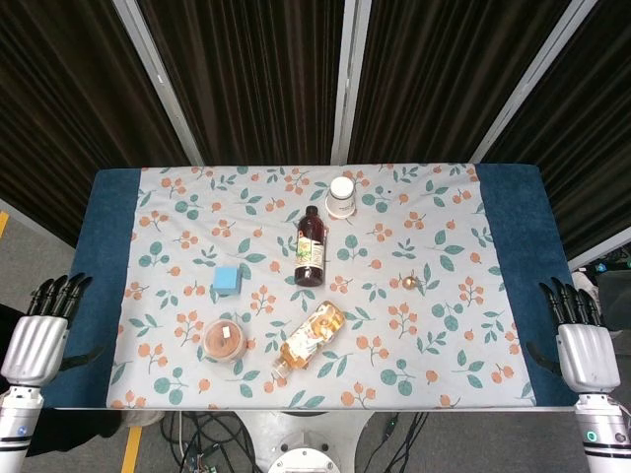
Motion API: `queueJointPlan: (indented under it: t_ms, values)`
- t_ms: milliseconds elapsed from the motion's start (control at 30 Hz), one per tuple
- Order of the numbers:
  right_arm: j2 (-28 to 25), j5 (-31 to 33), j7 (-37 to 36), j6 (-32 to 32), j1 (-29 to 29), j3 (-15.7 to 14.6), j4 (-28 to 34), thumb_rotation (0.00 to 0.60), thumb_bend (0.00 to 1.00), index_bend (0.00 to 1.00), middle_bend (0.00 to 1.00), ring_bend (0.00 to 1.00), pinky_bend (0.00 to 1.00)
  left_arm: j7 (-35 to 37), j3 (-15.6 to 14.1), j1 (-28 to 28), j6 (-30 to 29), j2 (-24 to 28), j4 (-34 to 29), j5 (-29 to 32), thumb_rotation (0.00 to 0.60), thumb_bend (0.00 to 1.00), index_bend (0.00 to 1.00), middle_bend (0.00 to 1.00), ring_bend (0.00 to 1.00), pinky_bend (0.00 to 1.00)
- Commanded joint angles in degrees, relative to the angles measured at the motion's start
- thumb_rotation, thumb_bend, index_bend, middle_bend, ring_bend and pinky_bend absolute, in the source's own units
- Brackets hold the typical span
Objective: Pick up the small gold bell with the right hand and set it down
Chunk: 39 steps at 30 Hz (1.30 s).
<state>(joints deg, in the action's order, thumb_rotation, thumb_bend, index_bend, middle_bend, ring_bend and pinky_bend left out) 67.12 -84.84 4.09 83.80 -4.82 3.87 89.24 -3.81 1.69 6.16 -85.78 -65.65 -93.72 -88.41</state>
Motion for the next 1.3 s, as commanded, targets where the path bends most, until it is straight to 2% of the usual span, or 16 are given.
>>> queueJointPlan:
  t_ms: [33, 367, 667, 867, 1300]
  values:
    - [0.09, 0.14, 0.01, -0.18, -0.01, -0.05, -0.15, 0.600, 0.15, 0.00, 0.00, 0.00, 0.00, -0.03, -0.07, -0.02, 0.02, 0.05, 0.00, -0.04, 0.600, 0.00, 0.04, 0.05, 0.00, 0.05]
    - [0.26, 0.65, 2.02, -3.53, -2.16, 0.32, -0.34, 0.600, 0.15, 0.00, 0.00, 0.00, 0.00, 0.22, -0.21, 0.04, 0.41, -0.08, 0.32, 0.08, 0.600, 0.00, 0.04, 0.05, 0.00, 0.05]
    - [0.40, 1.69, 10.07, -13.03, -10.46, 3.17, 1.35, 0.600, 0.15, 0.00, 0.00, 0.00, 0.00, 0.72, -0.34, 0.09, 0.57, -0.63, 1.36, -0.04, 0.600, 0.00, 0.04, 0.05, 0.00, 0.05]
    - [2.07, 4.97, 16.72, -20.90, -16.88, 5.01, 1.82, 0.600, 0.15, 0.00, 0.00, 0.00, 0.00, 0.57, -0.36, 0.12, 0.63, -0.79, 1.45, -0.03, 0.600, 0.00, 0.04, 0.05, 0.00, 0.05]
    - [8.18, 14.89, 28.44, -30.93, -27.03, 7.16, -0.71, 0.600, 0.15, 0.00, 0.00, 0.00, 0.00, 0.75, -0.45, 0.27, 1.33, -0.79, 1.82, 0.41, 0.600, 0.00, 0.04, 0.05, 0.00, 0.05]
